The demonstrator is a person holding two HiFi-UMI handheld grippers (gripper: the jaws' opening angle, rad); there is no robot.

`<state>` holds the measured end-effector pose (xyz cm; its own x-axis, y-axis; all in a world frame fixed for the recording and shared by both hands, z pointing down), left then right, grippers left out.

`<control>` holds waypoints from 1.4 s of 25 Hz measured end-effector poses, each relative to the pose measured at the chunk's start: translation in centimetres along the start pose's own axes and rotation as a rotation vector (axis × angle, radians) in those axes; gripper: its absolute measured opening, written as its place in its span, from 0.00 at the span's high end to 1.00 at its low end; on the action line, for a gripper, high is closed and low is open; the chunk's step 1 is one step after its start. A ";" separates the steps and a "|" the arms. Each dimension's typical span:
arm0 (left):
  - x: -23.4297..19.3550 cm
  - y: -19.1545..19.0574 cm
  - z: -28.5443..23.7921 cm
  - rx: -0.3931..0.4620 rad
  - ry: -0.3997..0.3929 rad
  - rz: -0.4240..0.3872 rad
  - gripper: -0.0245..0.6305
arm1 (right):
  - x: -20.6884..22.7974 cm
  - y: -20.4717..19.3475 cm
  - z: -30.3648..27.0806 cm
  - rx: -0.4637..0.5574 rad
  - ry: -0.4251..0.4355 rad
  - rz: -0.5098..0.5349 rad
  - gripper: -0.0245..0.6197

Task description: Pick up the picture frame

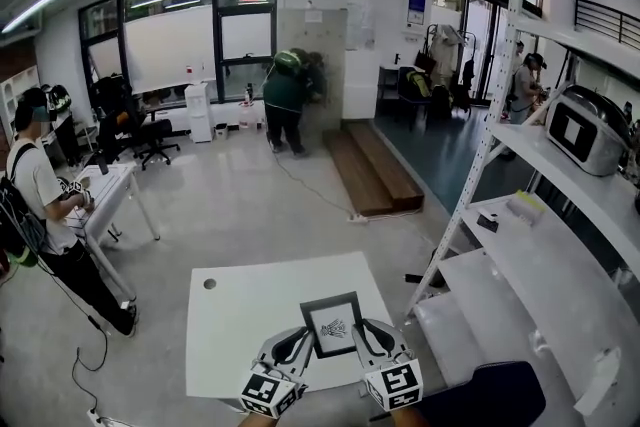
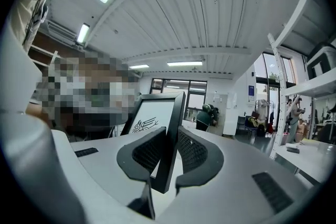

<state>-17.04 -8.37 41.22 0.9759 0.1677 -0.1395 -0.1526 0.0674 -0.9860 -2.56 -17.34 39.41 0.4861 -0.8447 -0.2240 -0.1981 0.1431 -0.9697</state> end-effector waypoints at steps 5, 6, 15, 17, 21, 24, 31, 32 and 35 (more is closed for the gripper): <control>-0.2 1.3 2.3 0.033 -0.008 -0.016 0.89 | -2.0 1.7 0.8 0.023 -0.005 0.019 0.84; -0.2 1.5 2.7 0.039 -0.009 -0.020 0.89 | -2.3 2.0 0.9 0.027 -0.006 0.022 0.84; -0.1 2.8 5.3 0.064 -0.011 -0.034 0.89 | -4.7 3.5 2.0 0.034 -0.001 0.040 0.84; -0.2 2.9 5.7 0.067 -0.013 -0.035 0.89 | -5.1 3.6 2.0 0.034 0.001 0.043 0.84; -0.2 3.0 6.0 0.066 -0.009 -0.035 0.89 | -5.3 3.7 2.0 0.032 0.002 0.057 0.84; -0.3 3.2 6.2 0.072 -0.009 -0.038 0.89 | -5.6 3.9 2.0 0.034 0.003 0.066 0.84; -0.6 3.2 6.9 0.080 -0.008 -0.034 0.89 | -6.3 4.2 1.9 0.030 0.000 0.082 0.84; -0.7 3.1 7.0 0.079 -0.007 -0.034 0.89 | -6.5 4.2 1.9 0.028 -0.001 0.084 0.84; -0.8 3.1 7.1 0.079 -0.005 -0.033 0.89 | -6.5 4.4 1.8 0.028 -0.002 0.087 0.84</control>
<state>-19.43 -1.33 38.93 0.9798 0.1692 -0.1067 -0.1326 0.1499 -0.9798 -5.09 -10.28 36.44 0.4700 -0.8273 -0.3077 -0.2161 0.2301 -0.9489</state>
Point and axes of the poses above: the fingertips, and each gripper's own axes: z backward along the fingers, x to its right, y out of its top, the point moved 6 cm from there along z, backward along the fingers, and after that the axes turned 2 degrees about z, right-handed, at the moved point
